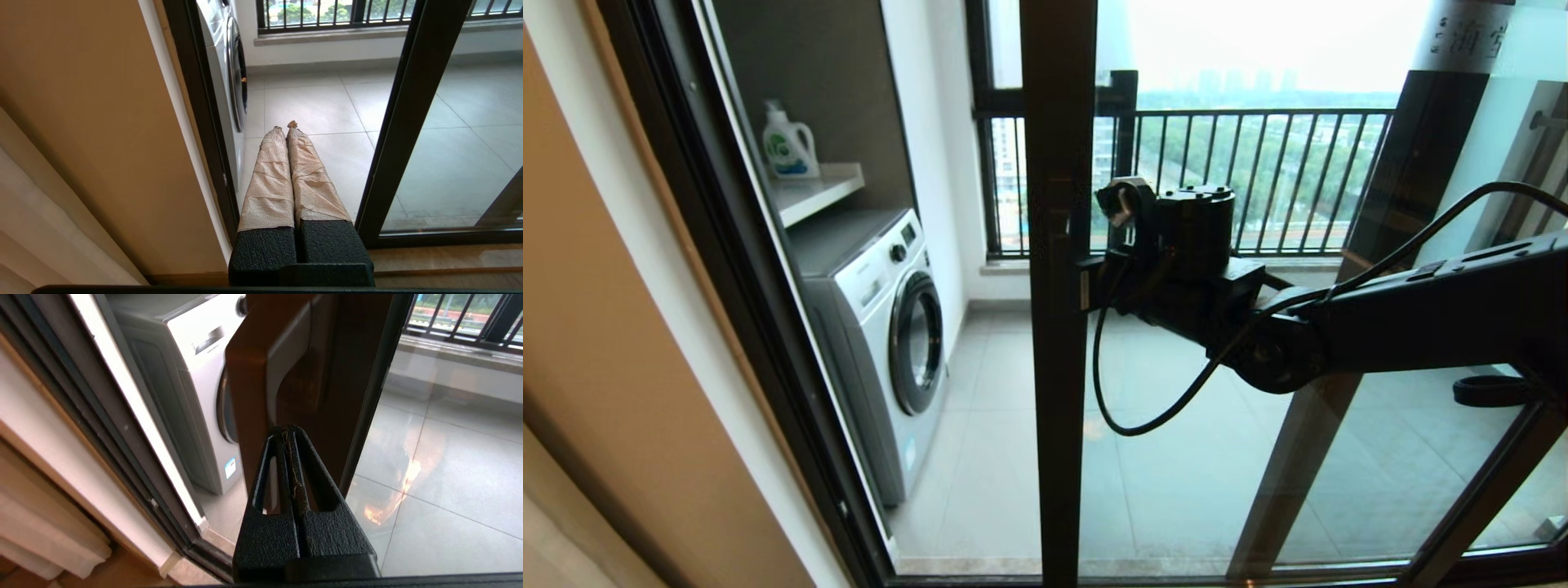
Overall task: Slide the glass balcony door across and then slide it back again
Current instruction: Close the slid door
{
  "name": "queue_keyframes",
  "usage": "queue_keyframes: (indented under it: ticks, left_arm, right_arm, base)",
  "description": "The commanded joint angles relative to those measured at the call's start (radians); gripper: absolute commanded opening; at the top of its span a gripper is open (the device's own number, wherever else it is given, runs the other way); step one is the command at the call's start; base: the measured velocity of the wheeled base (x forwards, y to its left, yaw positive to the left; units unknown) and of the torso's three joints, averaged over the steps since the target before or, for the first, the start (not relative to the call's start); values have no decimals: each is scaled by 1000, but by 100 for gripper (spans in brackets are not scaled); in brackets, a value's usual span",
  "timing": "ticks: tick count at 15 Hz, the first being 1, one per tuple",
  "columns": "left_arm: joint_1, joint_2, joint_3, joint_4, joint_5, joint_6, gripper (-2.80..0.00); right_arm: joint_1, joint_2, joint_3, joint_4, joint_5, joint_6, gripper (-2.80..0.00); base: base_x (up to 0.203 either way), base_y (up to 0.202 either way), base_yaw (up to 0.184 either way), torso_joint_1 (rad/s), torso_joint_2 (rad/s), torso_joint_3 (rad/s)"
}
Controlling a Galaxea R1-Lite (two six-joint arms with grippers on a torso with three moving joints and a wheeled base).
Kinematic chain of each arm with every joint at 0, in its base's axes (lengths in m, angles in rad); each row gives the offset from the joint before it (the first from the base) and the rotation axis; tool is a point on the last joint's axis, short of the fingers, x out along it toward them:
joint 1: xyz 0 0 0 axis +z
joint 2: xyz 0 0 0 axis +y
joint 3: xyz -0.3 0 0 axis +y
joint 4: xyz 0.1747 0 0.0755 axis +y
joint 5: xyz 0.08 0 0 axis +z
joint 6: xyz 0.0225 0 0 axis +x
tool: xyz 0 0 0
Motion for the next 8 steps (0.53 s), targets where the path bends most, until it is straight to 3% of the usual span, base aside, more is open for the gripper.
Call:
queue_keyframes:
  ticks: [1,4,6,8]
  left_arm:
    - [0,2,2,0,-1,0,-280]
    - [0,2,2,0,-1,0,-280]
    - [0,2,2,0,-1,0,-280]
    - [0,2,2,0,1,0,-280]
  right_arm:
    - [-29,-55,48,-3,-20,0,-280]
    - [-37,-149,120,-2,-29,-1,-280]
    - [-40,-213,161,1,-131,-4,-280]
    - [-40,-294,218,17,-160,-8,-280]
  base:
    - [0,0,0,0,0,0]
    - [0,0,0,0,0,0]
    - [0,0,0,0,0,0]
    - [0,0,0,0,0,0]
